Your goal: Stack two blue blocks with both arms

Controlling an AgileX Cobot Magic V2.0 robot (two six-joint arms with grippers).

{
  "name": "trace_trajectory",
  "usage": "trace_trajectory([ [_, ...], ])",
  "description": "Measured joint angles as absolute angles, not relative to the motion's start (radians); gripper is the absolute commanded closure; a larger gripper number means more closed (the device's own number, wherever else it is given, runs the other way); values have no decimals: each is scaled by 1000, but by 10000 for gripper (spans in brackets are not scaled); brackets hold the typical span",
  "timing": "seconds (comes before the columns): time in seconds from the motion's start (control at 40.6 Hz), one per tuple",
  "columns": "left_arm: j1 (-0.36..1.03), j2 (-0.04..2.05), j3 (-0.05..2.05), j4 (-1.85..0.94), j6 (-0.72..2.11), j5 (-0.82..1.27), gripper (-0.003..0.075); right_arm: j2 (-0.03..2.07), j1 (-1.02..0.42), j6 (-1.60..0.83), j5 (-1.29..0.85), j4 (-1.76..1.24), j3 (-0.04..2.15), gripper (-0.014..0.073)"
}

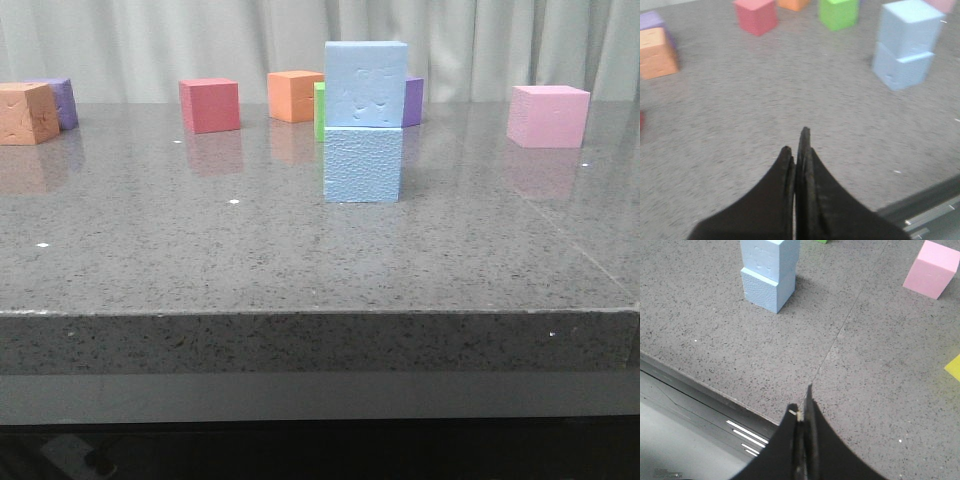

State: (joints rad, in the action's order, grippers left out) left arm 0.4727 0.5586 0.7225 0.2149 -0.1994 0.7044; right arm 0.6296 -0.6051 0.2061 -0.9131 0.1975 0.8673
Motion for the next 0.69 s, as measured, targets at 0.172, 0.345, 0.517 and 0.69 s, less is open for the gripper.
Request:
trace_trajectory([
  [0.172,303,399,559,177,-199,625,741,630,-605,206,-913,198,867,662],
  [0.345,171,220,356,61,-199,459,741,630,-605,208,-913,198,867,662],
  [0.517,84,100,176,-5,-199,311,741,630,-605,208,-913,198,867,662],
  [0.69,65,32,42,-12,-199,160,741,630,-605,208,-913,198,867,662],
])
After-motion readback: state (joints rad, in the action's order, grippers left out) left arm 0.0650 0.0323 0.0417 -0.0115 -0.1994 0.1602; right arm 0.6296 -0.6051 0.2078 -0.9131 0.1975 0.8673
